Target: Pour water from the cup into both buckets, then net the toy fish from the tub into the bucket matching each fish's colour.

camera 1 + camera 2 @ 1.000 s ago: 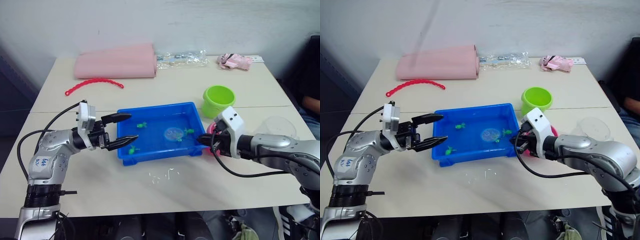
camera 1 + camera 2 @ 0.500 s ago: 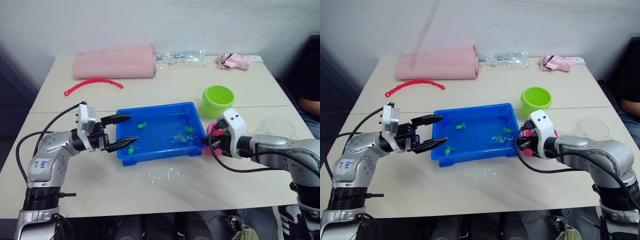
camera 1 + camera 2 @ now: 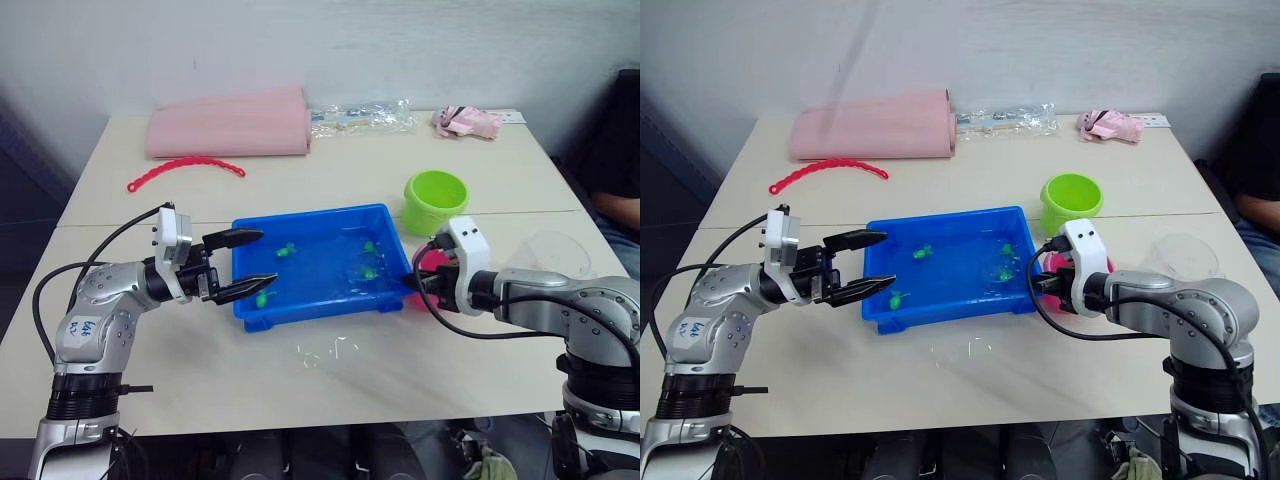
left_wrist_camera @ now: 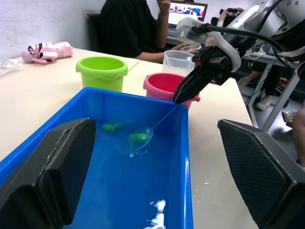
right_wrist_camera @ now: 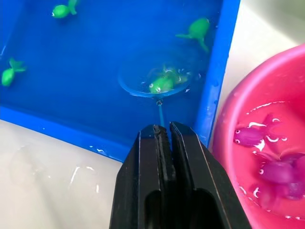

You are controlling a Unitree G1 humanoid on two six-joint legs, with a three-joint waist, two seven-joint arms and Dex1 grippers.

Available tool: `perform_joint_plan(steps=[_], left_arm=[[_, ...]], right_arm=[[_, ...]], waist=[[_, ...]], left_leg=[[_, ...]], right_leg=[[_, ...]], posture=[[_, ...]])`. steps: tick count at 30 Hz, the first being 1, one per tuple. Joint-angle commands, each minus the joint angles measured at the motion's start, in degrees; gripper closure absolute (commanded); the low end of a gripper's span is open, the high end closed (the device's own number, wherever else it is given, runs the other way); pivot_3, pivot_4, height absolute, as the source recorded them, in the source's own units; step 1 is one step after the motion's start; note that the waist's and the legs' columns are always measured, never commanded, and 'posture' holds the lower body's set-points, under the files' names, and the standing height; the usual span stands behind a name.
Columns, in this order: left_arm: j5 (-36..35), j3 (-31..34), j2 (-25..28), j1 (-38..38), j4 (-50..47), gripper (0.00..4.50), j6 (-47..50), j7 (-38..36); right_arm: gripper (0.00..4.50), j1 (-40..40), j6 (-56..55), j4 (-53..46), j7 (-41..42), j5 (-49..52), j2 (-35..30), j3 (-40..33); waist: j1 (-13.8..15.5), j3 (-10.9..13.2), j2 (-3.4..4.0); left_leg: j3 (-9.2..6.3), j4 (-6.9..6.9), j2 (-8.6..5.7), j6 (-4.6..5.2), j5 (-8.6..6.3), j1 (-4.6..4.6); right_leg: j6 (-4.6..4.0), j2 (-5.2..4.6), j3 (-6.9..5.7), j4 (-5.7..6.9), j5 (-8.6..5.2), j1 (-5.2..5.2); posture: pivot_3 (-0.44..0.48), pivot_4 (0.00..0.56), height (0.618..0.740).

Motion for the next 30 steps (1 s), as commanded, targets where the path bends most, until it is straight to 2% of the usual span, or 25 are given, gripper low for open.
perform_joint_plan(steps=[1, 10, 17, 20, 22, 30], left_arm=[[-0.7, 0.0, 0.4, -1.0, -1.4, 0.05, -0.4, -0.2], [-0.6, -0.2, 0.3, -1.3, -1.3, 0.05, -0.5, -0.3], [-0.7, 0.3, 0.6, -0.2, -2.6, 0.05, -0.4, 0.2], [-0.8, 0.7, 0.9, 0.5, -3.1, 0.05, -0.4, 0.4], [-0.9, 0.9, 1.1, 1.0, -3.5, 0.05, -0.4, 0.4], [-2.2, 2.3, 1.8, 1.7, -4.2, 0.05, 1.1, 1.3]], right_arm=[[4.50, -0.7, -2.5, -2.0, 0.3, -4.3, -1.0, 0.7], [4.50, -0.2, -14.3, -0.3, 1.6, -16.3, 1.6, 6.3], [4.50, 4.3, -29.6, -1.2, 5.8, -25.6, 3.3, 10.5], [4.50, 8.0, -34.7, -3.4, 11.1, -26.5, 2.8, 11.1], [4.50, 10.1, -36.1, -4.8, 13.3, -26.4, 2.3, 10.6], [4.50, 19.9, -42.2, -12.1, 22.1, -21.8, -0.1, -0.8]], waist=[[0.0, 0.0, 0.00], [0.1, 0.0, 0.00], [0.1, 0.0, 0.00], [0.0, 0.0, 0.00], [0.0, 0.0, 0.00], [0.1, 0.0, 0.00]], left_leg=[[0.01, 0.00, 0.00, 0.02, -0.01, 0.00], [0.04, -0.01, -0.03, 0.03, -0.02, -0.02], [0.03, -0.05, -0.03, 0.02, -0.03, -0.04], [0.06, -0.06, -0.03, 0.02, -0.03, -0.04], [0.05, -0.07, -0.03, 0.02, -0.03, -0.04], [0.02, -0.11, -0.01, 0.07, -0.11, -0.02]], right_leg=[[0.00, 0.00, 0.00, 0.00, 0.00, -0.01], [0.02, 0.00, -0.09, -0.01, 0.01, -0.03], [0.02, 0.00, -0.25, -0.06, 0.01, -0.03], [0.05, 0.00, -0.25, -0.08, 0.02, -0.03], [0.05, 0.00, -0.26, -0.09, 0.02, -0.03], [0.06, 0.01, -0.30, -0.17, 0.03, 0.01]], posture=[[0.000, 0.150, 0.740], [0.000, 0.150, 0.740], [0.000, 0.150, 0.740], [0.000, 0.150, 0.740], [0.000, 0.150, 0.740], [0.000, 0.150, 0.740]])
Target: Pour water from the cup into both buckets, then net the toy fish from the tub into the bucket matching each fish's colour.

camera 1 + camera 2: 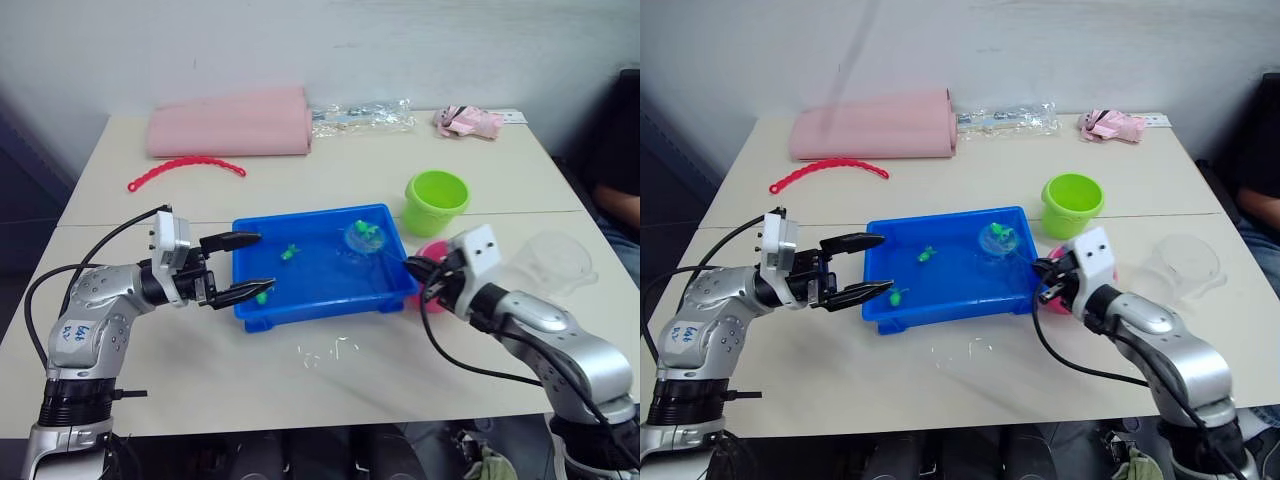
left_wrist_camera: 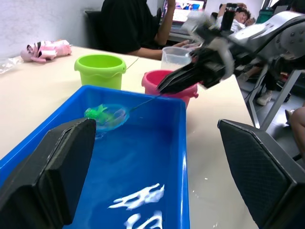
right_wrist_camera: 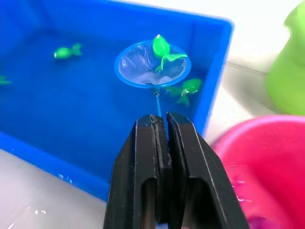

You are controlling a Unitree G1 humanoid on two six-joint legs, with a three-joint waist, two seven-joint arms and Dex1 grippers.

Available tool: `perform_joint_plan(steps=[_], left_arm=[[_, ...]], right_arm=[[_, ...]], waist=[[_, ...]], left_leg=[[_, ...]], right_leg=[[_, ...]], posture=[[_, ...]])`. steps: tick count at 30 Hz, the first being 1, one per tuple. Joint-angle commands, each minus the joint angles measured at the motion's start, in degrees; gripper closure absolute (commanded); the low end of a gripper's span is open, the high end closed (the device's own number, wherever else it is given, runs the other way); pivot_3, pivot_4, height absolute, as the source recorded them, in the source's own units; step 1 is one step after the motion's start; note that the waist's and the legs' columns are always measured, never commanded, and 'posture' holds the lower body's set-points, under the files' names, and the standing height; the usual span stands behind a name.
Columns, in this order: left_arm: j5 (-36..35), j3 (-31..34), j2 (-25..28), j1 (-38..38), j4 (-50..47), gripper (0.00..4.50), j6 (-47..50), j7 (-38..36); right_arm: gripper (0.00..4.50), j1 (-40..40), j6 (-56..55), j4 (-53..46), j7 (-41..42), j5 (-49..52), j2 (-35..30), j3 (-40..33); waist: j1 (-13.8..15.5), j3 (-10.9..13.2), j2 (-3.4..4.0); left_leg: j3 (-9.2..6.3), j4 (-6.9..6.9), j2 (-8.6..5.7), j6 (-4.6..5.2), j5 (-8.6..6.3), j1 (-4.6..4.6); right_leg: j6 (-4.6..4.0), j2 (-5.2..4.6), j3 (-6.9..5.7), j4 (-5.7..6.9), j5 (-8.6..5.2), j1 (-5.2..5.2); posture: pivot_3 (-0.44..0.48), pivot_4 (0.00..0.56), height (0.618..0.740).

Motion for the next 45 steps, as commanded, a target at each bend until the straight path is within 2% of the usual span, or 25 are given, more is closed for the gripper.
perform_joint_plan(steps=[1, 8, 13, 20, 26, 33, 38, 45], left_arm=[[-2.1, 1.9, 0.4, -0.1, -2.0, 0.05, 0.6, 1.1], [-2.6, 1.5, -0.4, -1.0, -1.3, 0.05, 0.7, 1.6], [-1.2, 0.4, -2.2, -4.6, 1.5, 0.05, -1.2, 2.4], [-0.2, -0.8, -3.9, -8.9, 4.4, 0.05, 0.0, 5.3], [-0.7, -2.0, -5.3, -11.4, 5.5, 0.05, 1.1, 6.0], [-1.1, -1.8, -6.7, -13.7, 6.0, 0.05, 3.8, 9.3], [-0.9, -1.8, -6.9, -13.4, 5.4, 0.05, 3.8, 9.8], [-1.0, -1.5, -7.1, -11.2, 3.2, 0.05, 3.3, 10.6]], right_arm=[[4.50, 2.1, -2.9, -4.2, 3.1, 2.9, -0.7, -5.8], [4.50, 8.1, -5.7, -7.5, 7.8, 5.3, -1.2, -9.9], [4.50, 12.0, -10.2, -7.6, 9.9, 3.4, -1.4, -10.8], [4.50, 12.4, -12.4, -7.6, 9.8, 3.2, -1.4, -11.2], [4.50, 7.8, -13.0, -2.6, 8.1, 0.1, -3.3, -13.0], [4.50, -3.9, -16.1, 11.6, 5.9, -7.7, -4.7, -10.5], [4.50, -10.7, -16.4, 20.9, 5.1, -16.7, -8.0, -4.5], [4.50, -15.4, -25.5, 29.4, 5.4, -29.0, -11.7, 2.8]], waist=[[0.0, 0.0, 0.00], [0.0, 0.0, 0.00], [0.2, 0.0, 0.00], [0.0, 0.0, 0.00], [0.1, 0.0, 0.00], [-0.1, 0.0, 0.00], [-0.1, 0.0, 0.00], [-0.1, 0.0, 0.01]], left_leg=[[-0.01, 0.00, 0.00, 0.01, 0.00, 0.00], [-0.02, -0.01, 0.02, -0.02, -0.02, 0.02], [-0.03, -0.01, 0.00, -0.03, -0.01, 0.02], [-0.03, 0.00, -0.02, -0.10, 0.03, 0.05], [-0.03, 0.04, -0.03, -0.10, 0.04, 0.04], [0.00, 0.06, -0.04, -0.13, 0.06, 0.05], [0.05, 0.05, -0.03, -0.19, 0.10, 0.06], [0.10, 0.05, -0.03, -0.19, 0.10, 0.05]], right_leg=[[0.00, 0.00, 0.00, 0.01, 0.00, 0.00], [0.00, 0.03, -0.01, -0.01, 0.00, 0.01], [0.00, 0.02, -0.02, 0.00, 0.00, 0.03], [0.01, 0.05, -0.03, 0.01, 0.00, 0.04], [0.02, 0.04, -0.02, 0.03, 0.01, 0.05], [0.03, 0.05, -0.01, 0.06, 0.01, 0.04], [0.02, 0.05, 0.00, 0.07, 0.01, 0.00], [0.03, 0.04, 0.02, 0.04, 0.01, 0.00]], posture=[[0.000, 0.150, 0.740], [0.000, 0.150, 0.740], [0.000, 0.150, 0.740], [0.000, 0.150, 0.740], [0.000, 0.150, 0.740], [0.000, 0.150, 0.740], [0.000, 0.150, 0.740], [0.000, 0.150, 0.740]])
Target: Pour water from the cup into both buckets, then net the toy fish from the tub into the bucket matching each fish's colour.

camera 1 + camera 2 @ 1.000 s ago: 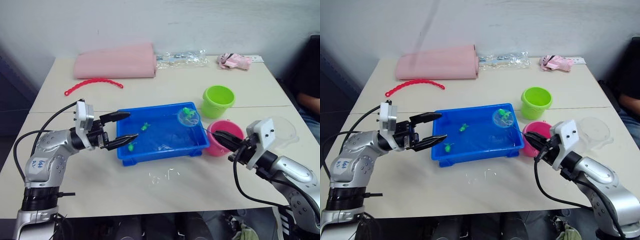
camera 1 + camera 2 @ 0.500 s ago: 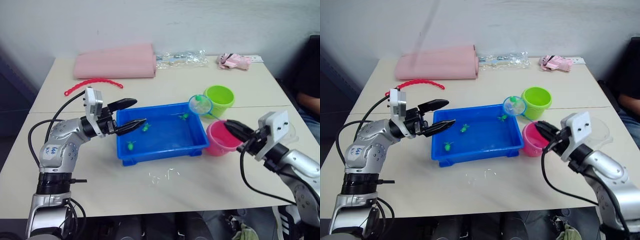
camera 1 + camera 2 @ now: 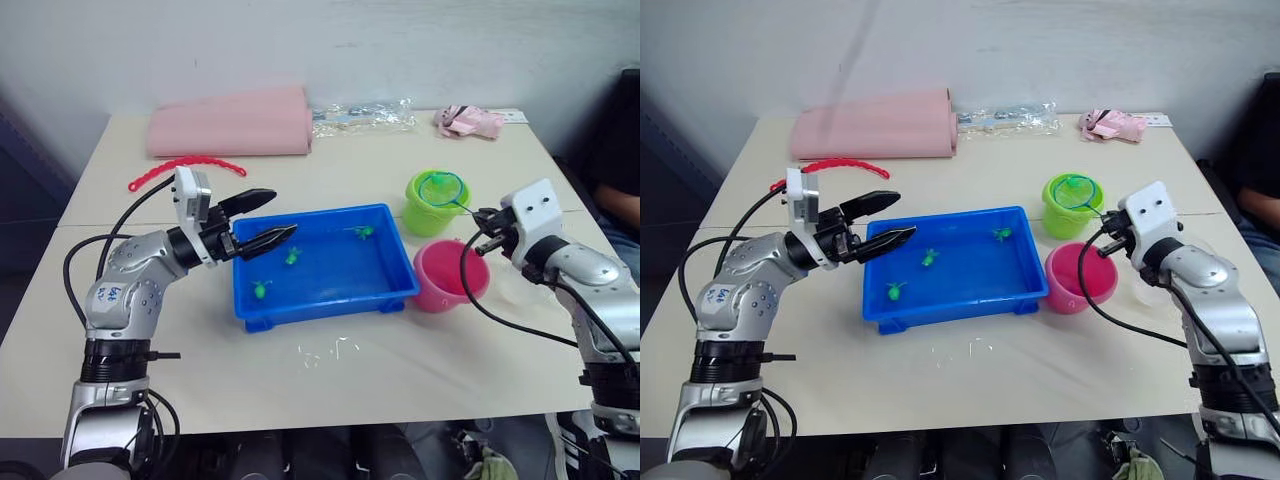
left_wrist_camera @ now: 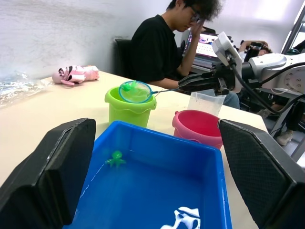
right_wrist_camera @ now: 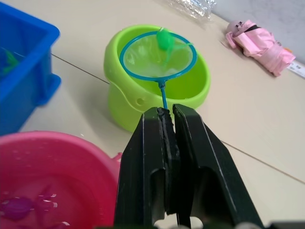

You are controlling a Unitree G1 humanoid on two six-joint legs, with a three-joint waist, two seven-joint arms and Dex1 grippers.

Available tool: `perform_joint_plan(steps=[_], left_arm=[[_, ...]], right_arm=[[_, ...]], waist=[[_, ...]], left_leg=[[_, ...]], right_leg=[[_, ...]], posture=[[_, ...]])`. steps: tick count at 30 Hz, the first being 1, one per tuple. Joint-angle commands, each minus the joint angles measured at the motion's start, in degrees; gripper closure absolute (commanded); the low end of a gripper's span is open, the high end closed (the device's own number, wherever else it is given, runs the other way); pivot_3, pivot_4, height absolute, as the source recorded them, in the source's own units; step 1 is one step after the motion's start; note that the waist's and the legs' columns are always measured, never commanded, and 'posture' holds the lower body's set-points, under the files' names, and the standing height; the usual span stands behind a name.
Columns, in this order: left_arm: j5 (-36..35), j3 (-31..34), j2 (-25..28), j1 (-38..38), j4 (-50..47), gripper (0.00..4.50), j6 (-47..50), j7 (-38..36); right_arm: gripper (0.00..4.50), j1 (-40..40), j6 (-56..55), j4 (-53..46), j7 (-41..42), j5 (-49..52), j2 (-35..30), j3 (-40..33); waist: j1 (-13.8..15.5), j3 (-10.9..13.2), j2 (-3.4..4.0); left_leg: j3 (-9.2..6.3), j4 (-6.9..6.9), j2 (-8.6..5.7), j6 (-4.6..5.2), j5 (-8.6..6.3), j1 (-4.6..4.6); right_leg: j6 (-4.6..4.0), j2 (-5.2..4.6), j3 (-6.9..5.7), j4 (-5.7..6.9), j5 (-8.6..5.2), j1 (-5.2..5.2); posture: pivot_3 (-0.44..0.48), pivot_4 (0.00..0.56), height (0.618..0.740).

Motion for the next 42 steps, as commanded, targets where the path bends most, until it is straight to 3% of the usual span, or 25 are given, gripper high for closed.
perform_joint_plan(steps=[1, 13, 22, 27, 33, 37, 39, 42], left_arm=[[-0.7, 1.0, -0.1, 1.1, -3.4, 0.05, -1.0, 0.2], [-0.7, 0.7, -0.4, 1.3, -3.6, 0.05, -1.4, 0.2], [-0.2, 0.1, -1.0, 0.5, -2.9, 0.05, -2.4, -0.8], [0.0, 0.0, -1.2, -0.1, -2.3, 0.05, -2.8, -0.9], [-0.3, 0.8, -0.5, 0.9, -2.8, 0.05, -3.1, -1.2], [-1.0, 2.4, 1.8, 3.7, -4.5, 0.05, -3.5, -3.3], [-1.7, 3.4, 3.4, 4.8, -4.8, 0.05, -3.6, -4.8], [-1.6, 4.9, 6.0, 6.6, -4.1, 0.05, -4.6, -7.5]], right_arm=[[4.50, -1.5, -6.2, 2.0, -0.5, -6.6, -2.9, 1.7], [4.50, -1.5, -20.1, 3.8, -1.4, -22.8, -9.4, 6.1], [4.50, -3.6, -38.2, 9.4, -9.0, -41.7, -16.9, 12.3], [4.50, -4.6, -42.6, 13.2, -11.4, -43.8, -16.7, 12.3], [4.50, -3.1, -33.4, 8.7, -5.0, -22.8, -6.5, 1.5], [4.50, -2.6, -7.6, -4.5, 7.7, 7.5, 0.8, -7.1], [4.50, -1.5, 7.0, -12.1, 12.1, 18.5, -0.8, -7.8], [4.50, -1.7, 25.2, -19.4, 11.3, 30.1, -2.1, -7.6]], waist=[[0.0, 0.0, 0.00], [-0.1, 0.0, 0.02], [-0.1, 0.0, 0.02], [-0.1, 0.0, 0.02], [-0.2, 0.0, 0.02], [-0.1, 0.0, 0.04], [0.0, 0.0, 0.06], [0.0, 0.0, 0.06]], left_leg=[[0.00, 0.00, 0.00, 0.00, 0.00, 0.00], [0.01, 0.01, 0.02, -0.05, 0.03, 0.01], [0.04, 0.02, 0.02, -0.14, 0.08, 0.02], [0.03, 0.02, 0.04, -0.21, 0.12, 0.02], [0.01, 0.04, 0.08, -0.23, 0.14, 0.04], [-0.08, 0.04, 0.09, -0.20, 0.17, 0.03], [-0.12, 0.01, 0.11, -0.18, 0.15, 0.02], [-0.19, 0.01, 0.14, -0.06, 0.08, 0.01]], right_leg=[[0.00, 0.00, 0.00, 0.00, 0.00, 0.00], [0.00, 0.01, 0.01, 0.01, 0.00, 0.00], [0.00, 0.02, 0.05, 0.02, 0.00, -0.02], [0.00, 0.04, 0.05, 0.04, 0.00, -0.02], [0.00, 0.12, 0.05, 0.08, 0.00, 0.01], [0.00, 0.13, 0.04, 0.11, 0.00, 0.04], [-0.01, 0.12, 0.03, 0.22, 0.00, 0.04], [-0.02, 0.07, -0.04, 0.15, 0.00, 0.08]], posture=[[0.000, 0.150, 0.740], [0.000, 0.150, 0.740], [0.000, 0.150, 0.740], [0.000, 0.150, 0.740], [0.000, 0.150, 0.740], [0.000, 0.150, 0.740], [0.000, 0.150, 0.740], [0.000, 0.150, 0.740]])
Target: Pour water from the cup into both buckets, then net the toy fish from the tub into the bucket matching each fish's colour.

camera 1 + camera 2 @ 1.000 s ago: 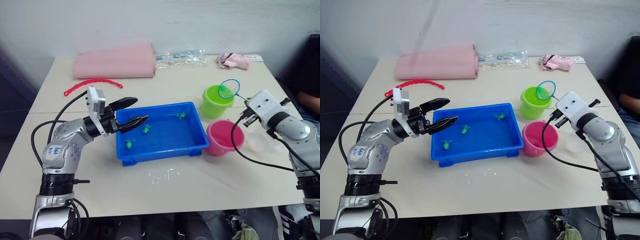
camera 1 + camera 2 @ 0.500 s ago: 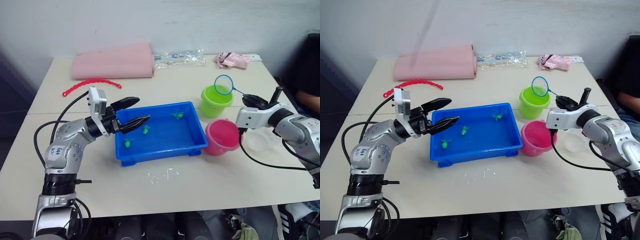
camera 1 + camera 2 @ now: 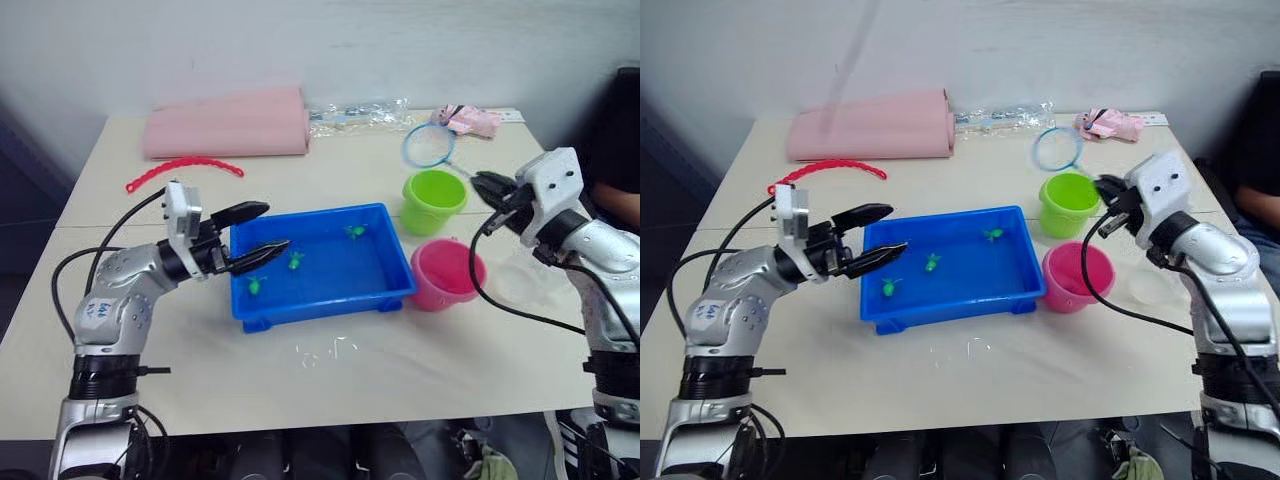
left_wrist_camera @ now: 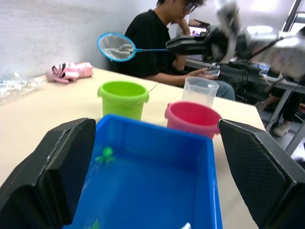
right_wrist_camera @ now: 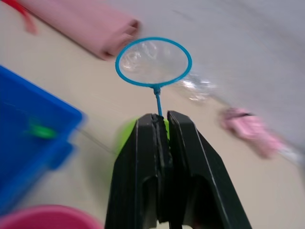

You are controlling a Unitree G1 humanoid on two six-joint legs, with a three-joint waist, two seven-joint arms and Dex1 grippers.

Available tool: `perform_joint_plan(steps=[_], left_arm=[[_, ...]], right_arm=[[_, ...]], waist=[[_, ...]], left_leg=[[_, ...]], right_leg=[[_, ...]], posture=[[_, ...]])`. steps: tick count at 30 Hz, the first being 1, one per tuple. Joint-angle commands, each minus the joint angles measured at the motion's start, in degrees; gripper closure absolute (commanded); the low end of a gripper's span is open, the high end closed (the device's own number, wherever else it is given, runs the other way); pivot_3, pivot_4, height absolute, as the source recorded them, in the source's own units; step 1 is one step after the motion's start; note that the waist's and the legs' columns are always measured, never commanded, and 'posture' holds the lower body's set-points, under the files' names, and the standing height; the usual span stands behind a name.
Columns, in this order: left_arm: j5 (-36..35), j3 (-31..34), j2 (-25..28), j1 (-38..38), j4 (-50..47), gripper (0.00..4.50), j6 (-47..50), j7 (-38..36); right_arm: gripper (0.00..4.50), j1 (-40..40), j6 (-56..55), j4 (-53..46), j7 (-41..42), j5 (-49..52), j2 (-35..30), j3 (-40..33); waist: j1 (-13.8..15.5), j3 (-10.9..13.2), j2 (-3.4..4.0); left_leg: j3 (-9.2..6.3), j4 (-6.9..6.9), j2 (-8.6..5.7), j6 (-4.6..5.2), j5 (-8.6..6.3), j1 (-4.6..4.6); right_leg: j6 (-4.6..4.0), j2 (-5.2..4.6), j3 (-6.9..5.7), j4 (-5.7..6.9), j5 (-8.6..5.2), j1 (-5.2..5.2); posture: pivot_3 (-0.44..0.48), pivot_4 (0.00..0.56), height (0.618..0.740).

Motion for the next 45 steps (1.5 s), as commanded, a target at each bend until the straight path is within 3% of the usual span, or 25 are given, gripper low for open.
perform_joint_plan(steps=[1, 7, 12, 16, 27, 36, 45], left_arm=[[-0.9, 2.6, 3.0, 1.5, -1.4, 0.05, -2.2, -3.5], [-0.1, 3.3, 5.5, 4.3, -1.0, 0.05, -3.7, -5.4], [-0.3, 2.9, 4.7, 5.0, -2.3, 0.05, -3.5, -3.8], [-0.2, 2.6, 4.1, 5.6, -2.8, 0.05, -3.6, -2.9], [-0.1, 2.2, 2.7, 6.0, -3.3, 0.05, -3.7, -0.9], [-0.3, 1.5, 2.1, 5.9, -3.7, 0.05, -3.2, -0.7], [-0.2, 1.3, 2.0, 5.9, -3.1, 0.05, -3.3, -0.9]], right_arm=[[4.50, -0.5, 19.7, -9.6, 0.3, 14.3, -1.9, -0.7], [4.50, -1.6, 36.5, -14.5, -7.3, 19.0, 0.6, 4.9], [4.50, -2.9, 41.4, -13.8, -12.4, 16.4, 3.5, 8.4], [4.50, -4.0, 33.5, -9.4, -14.1, 7.6, 4.3, 15.2], [4.50, 0.4, 8.9, 1.2, -13.8, -4.2, 13.2, 17.3], [4.50, 8.4, -4.5, -1.9, -10.9, -9.5, 13.1, 18.5], [4.50, 16.3, -10.3, -6.3, -11.4, -7.3, 16.4, 13.4]], waist=[[0.0, 0.0, 0.00], [-0.1, 0.0, 0.00], [0.0, 0.0, 0.00], [-0.1, 0.0, -0.01], [-0.1, 0.0, -0.01], [-0.1, 0.0, -0.01], [-0.1, 0.0, -0.01]], left_leg=[[0.00, 0.01, -0.02, 0.07, -0.04, 0.00], [-0.01, 0.01, -0.04, 0.27, -0.19, 0.00], [0.00, 0.00, -0.19, 0.22, -0.16, -0.07], [0.04, 0.00, -0.28, 0.24, -0.16, -0.07], [0.10, -0.02, -0.26, 0.21, -0.14, -0.08], [0.09, -0.02, -0.21, 0.20, -0.14, -0.07], [0.07, -0.02, -0.18, 0.16, -0.14, -0.05]], right_leg=[[-0.01, -0.06, -0.01, -0.08, -0.01, -0.01], [-0.04, -0.25, 0.10, -0.10, -0.02, -0.02], [-0.08, -0.70, -0.09, -0.05, -0.04, -0.08], [-0.04, -0.74, -0.21, -0.08, -0.02, -0.07], [-0.02, -0.37, -0.20, -0.10, -0.02, -0.09], [-0.01, -0.31, -0.18, -0.08, -0.01, -0.08], [-0.02, -0.27, -0.18, -0.10, -0.01, -0.05]], posture=[[0.000, 0.150, 0.740], [0.000, 0.150, 0.740], [0.000, 0.150, 0.740], [0.000, 0.150, 0.740], [0.000, 0.150, 0.740], [0.000, 0.150, 0.740], [0.000, 0.150, 0.740]])
